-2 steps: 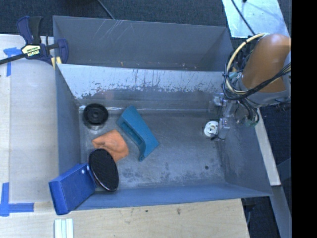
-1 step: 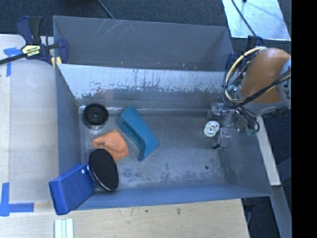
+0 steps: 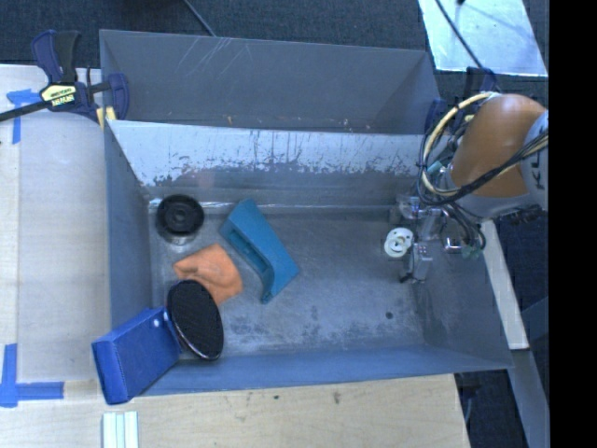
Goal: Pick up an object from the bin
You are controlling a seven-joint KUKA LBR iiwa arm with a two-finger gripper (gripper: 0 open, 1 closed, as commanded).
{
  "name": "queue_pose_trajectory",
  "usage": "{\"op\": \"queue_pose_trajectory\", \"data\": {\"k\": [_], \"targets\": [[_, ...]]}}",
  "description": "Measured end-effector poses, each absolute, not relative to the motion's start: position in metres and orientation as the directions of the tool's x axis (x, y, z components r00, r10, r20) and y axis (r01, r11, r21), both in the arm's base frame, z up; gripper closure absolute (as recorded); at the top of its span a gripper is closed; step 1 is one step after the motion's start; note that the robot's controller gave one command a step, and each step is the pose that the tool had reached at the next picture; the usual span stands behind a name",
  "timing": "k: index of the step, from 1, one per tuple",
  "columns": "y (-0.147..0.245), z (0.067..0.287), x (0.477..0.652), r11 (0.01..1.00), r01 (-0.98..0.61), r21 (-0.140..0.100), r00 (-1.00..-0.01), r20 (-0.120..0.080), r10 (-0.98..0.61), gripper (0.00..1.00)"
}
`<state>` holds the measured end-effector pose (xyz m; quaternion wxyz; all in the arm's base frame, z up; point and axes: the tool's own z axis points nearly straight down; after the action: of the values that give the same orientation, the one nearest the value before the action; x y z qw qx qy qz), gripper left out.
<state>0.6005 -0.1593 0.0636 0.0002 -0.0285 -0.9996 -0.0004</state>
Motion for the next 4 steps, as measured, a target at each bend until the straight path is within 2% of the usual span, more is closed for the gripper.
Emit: {"op": "queue_pose_trajectory", "data": {"k": [1,2,3,4], "targets": [[-0.157,0.075,0.601,0.999,0.032,-0.001,-0.999,-0.007,0.032,0.0],[-0.159,0.065,0.602,0.998,0.055,0.001,-0.998,-0.004,0.055,1.0],[-0.159,0.065,0.602,0.998,0.055,0.001,-0.998,-0.004,0.055,1.0],[-0.159,0.079,0.602,0.999,0.054,0.0,-0.999,-0.003,0.054,1.0]]}}
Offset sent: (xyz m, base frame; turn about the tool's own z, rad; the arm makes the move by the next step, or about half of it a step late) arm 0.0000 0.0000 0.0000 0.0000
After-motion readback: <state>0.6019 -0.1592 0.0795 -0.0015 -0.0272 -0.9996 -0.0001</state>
